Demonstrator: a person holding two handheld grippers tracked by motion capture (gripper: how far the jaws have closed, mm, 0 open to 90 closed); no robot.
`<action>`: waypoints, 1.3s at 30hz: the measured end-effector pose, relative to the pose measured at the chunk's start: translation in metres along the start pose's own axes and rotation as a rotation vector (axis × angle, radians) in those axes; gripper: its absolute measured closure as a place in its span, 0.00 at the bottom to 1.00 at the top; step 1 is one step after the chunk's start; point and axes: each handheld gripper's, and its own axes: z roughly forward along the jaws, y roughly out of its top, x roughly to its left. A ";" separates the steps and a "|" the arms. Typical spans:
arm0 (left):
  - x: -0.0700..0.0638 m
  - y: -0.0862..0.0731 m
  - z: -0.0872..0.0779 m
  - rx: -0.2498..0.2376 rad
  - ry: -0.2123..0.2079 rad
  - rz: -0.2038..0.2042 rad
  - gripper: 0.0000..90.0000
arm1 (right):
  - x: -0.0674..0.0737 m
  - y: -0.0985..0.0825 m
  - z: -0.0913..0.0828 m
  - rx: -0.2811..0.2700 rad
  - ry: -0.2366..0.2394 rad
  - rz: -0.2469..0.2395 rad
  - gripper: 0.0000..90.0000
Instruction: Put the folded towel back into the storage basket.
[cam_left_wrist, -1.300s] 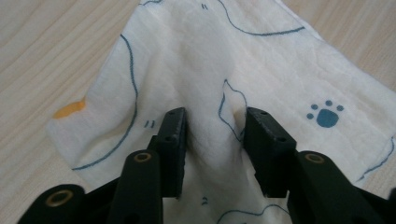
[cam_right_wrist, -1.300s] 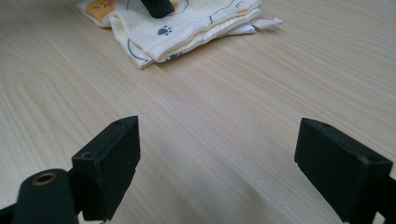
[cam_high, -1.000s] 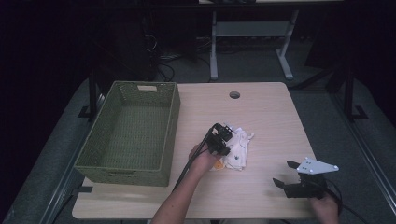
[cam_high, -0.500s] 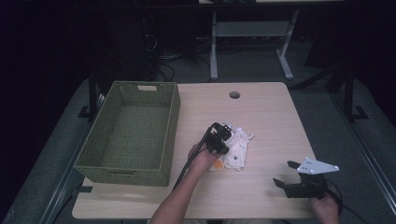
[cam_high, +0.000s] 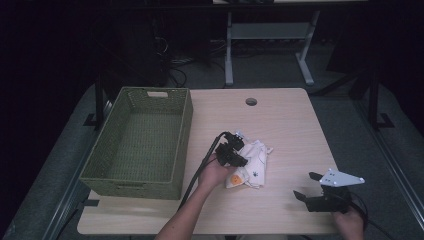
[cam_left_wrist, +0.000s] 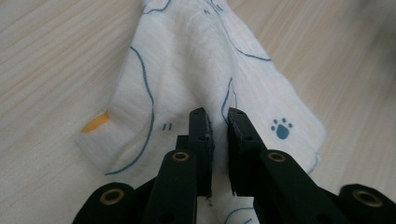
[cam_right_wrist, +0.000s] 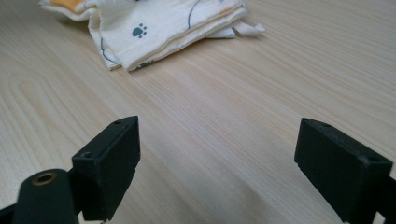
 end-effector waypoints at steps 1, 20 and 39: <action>0.000 -0.001 -0.002 -0.011 -0.007 -0.007 0.92 | 0.000 0.000 0.000 0.000 0.000 0.000 0.15; 0.001 -0.009 -0.055 -0.205 -0.184 -0.100 0.92 | -0.001 -0.001 -0.002 0.000 -0.010 0.003 0.15; 0.009 -0.027 -0.083 -0.285 -0.229 -0.145 0.92 | 0.003 -0.001 -0.001 0.005 -0.010 0.006 0.15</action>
